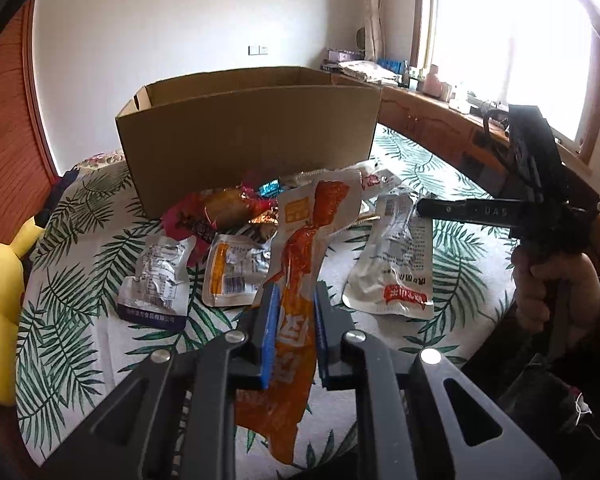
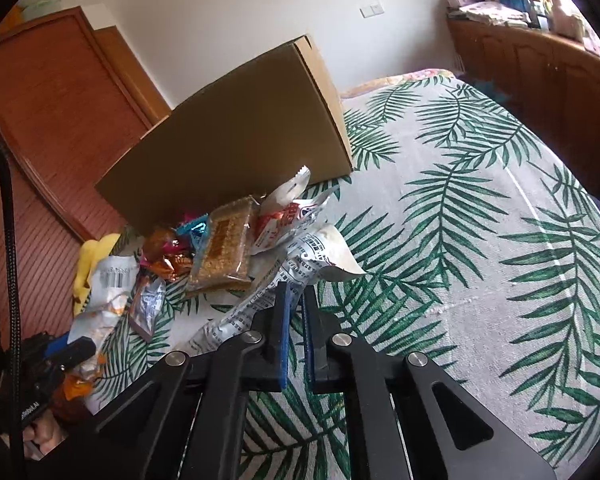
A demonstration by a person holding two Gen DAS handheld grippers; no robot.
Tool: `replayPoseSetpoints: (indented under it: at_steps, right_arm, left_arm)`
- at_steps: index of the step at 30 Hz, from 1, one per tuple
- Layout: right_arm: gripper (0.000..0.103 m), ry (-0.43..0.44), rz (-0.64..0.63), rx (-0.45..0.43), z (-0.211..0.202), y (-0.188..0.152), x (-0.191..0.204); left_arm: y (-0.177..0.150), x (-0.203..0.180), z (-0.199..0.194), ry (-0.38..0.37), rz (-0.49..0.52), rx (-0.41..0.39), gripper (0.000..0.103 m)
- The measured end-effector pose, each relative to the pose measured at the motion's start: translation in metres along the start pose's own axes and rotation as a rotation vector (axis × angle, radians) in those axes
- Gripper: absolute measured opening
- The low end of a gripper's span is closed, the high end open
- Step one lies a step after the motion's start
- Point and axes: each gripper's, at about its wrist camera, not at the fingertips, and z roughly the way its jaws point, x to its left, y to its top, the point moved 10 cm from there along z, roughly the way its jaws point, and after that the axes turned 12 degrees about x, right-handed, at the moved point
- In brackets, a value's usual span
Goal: Organize snacks
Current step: 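Lift both held packs and carry them over the cardboard box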
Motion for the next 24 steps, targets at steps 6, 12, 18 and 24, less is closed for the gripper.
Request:
replayPoseSetpoints:
  at_steps: [6,12,18,24]
  right_arm:
    - [0.002,-0.012,-0.021,-0.022,-0.014,0.001,0.001]
    - [0.001,-0.046,-0.064,-0.043,-0.029,0.006,0.007]
    - [0.0,-0.096,-0.132,-0.066,-0.043,0.012,0.015]
    - [0.0,-0.134,-0.2,-0.088,-0.053,0.018,0.029]
  left_arm:
    - [0.002,-0.005,-0.011,-0.013,-0.007,-0.034,0.013]
    - [0.009,-0.008,-0.022,-0.02,-0.011,-0.068,0.013]
    - [0.016,-0.011,-0.028,-0.023,-0.013,-0.089,0.013]
    - [0.02,-0.012,-0.032,-0.023,-0.012,-0.103,0.013]
